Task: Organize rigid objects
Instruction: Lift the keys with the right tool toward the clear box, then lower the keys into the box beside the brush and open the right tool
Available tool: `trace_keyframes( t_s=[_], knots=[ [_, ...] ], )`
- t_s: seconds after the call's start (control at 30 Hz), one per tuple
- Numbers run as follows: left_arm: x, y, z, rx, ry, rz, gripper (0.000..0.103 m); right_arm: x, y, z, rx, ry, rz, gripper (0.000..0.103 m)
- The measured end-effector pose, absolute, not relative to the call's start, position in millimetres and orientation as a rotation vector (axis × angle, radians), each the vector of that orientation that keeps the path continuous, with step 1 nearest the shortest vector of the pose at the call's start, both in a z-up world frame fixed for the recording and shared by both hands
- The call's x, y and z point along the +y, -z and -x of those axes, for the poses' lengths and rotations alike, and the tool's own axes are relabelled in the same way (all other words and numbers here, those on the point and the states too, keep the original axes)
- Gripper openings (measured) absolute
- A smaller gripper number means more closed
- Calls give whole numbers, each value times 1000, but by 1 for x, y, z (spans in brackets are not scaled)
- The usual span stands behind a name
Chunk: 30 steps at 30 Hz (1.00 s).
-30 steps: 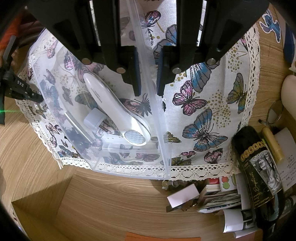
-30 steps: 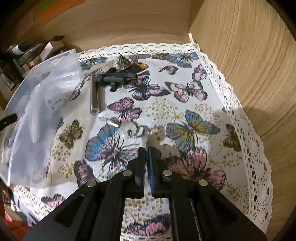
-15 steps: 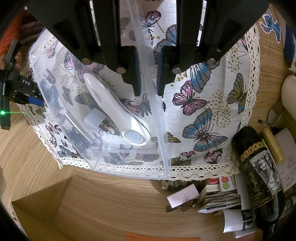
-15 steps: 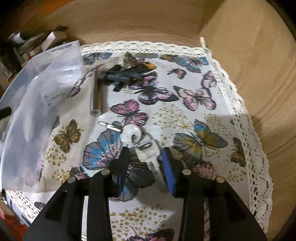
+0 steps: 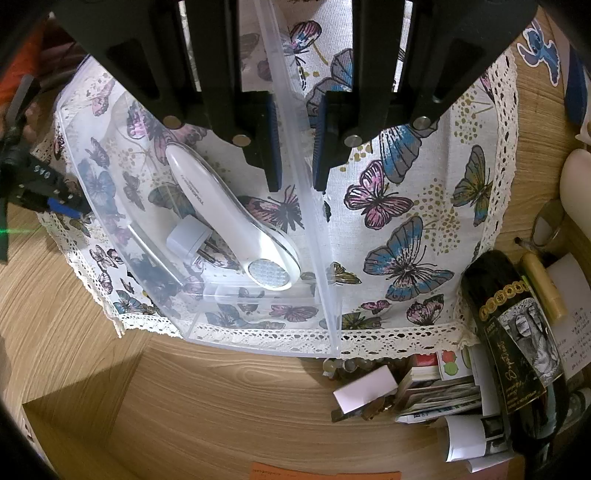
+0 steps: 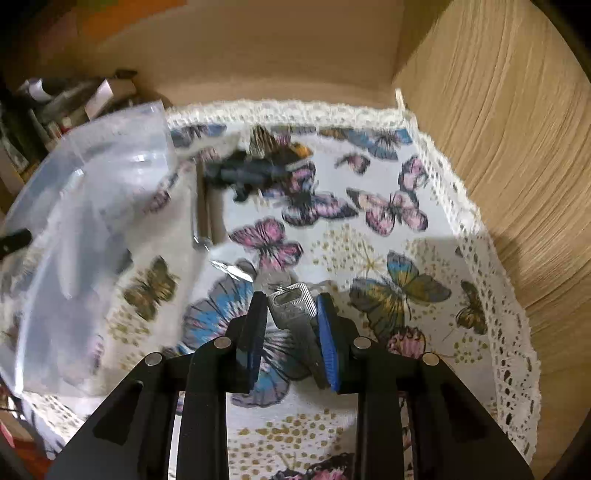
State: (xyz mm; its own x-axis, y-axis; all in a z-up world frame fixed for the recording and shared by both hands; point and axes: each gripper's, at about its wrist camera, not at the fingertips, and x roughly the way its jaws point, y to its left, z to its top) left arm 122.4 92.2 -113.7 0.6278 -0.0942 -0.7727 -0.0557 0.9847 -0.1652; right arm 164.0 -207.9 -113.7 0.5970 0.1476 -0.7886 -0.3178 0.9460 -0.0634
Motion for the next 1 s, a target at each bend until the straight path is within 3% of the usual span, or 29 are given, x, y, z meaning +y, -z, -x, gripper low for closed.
trace_keyframes(
  t_s=[0.57,1.0],
  knots=[
    [92,113,-123,893,21,181,15,-141,32,-151,638,-454,252,25],
    [92,113,-124,892,23,180,15,-70,42,-140,657,-676,329,25]
  ],
)
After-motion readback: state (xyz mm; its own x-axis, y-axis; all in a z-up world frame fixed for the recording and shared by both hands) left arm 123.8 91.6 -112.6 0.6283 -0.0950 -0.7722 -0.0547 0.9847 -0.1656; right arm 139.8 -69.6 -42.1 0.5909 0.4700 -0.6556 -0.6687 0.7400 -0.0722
